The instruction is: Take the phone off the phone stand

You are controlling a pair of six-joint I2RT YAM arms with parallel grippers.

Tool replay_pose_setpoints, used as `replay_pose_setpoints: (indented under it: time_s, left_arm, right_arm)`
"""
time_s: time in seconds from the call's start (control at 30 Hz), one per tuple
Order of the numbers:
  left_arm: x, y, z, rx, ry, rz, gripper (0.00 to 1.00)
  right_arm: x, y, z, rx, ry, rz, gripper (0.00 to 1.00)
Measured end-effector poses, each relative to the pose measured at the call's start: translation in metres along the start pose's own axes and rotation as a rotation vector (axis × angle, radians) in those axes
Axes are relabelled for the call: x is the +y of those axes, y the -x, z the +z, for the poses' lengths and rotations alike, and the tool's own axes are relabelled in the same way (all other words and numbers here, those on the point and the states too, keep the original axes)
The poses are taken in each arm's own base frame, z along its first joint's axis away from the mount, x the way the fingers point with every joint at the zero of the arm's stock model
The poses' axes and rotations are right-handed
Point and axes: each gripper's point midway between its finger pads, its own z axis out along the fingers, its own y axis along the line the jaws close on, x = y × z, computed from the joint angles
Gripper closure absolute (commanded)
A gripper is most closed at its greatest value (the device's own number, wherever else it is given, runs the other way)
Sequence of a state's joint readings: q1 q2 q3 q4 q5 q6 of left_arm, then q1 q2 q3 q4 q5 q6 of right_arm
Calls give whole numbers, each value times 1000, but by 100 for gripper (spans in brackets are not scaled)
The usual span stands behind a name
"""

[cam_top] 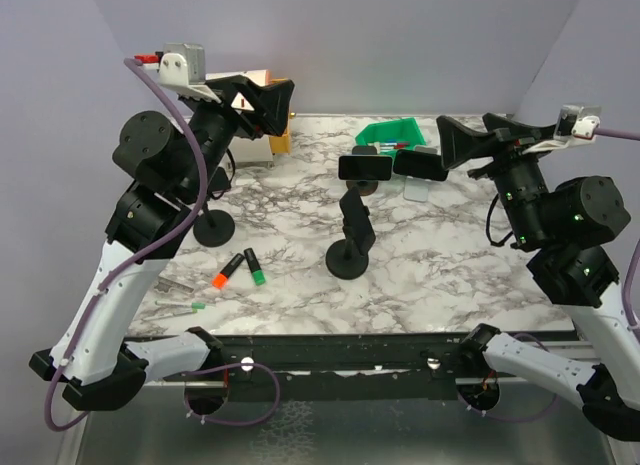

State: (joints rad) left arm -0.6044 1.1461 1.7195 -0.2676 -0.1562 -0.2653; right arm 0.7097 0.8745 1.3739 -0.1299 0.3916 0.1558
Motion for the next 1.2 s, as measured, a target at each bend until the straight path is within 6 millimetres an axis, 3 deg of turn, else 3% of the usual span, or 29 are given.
replay_pose_setpoints:
  time_s: [0.1,0.27,0.5,0.63,0.87,1.03,1.2]
  left_arm:
    - [5,-18,1,32,11,6,1]
    - [18,-59,1,107,37,28,1]
    - [25,-100,-7,147,10,52,1]
    - [23,-124,-13,176,-35,63,1]
    - [12,-145,-15,217,-128,70,1]
    - [4,-166,-21,260,-199,66,1]
    - [4,-189,-27,295,-228,55,1]
  right_arm:
    - [-2,-6,-1,-5,3,-20,4]
    - [-10,-36,-9,14,0,-32,5]
    - [3,-26,-2,19,55,-66,4]
    - [9,-43,-3,64,107,-107,5]
    - [16,-99,-11,202,203,-175,6]
    - [11,-153,-26,315,245,-201,6]
    - [6,-191,-45,390,276,-194,6]
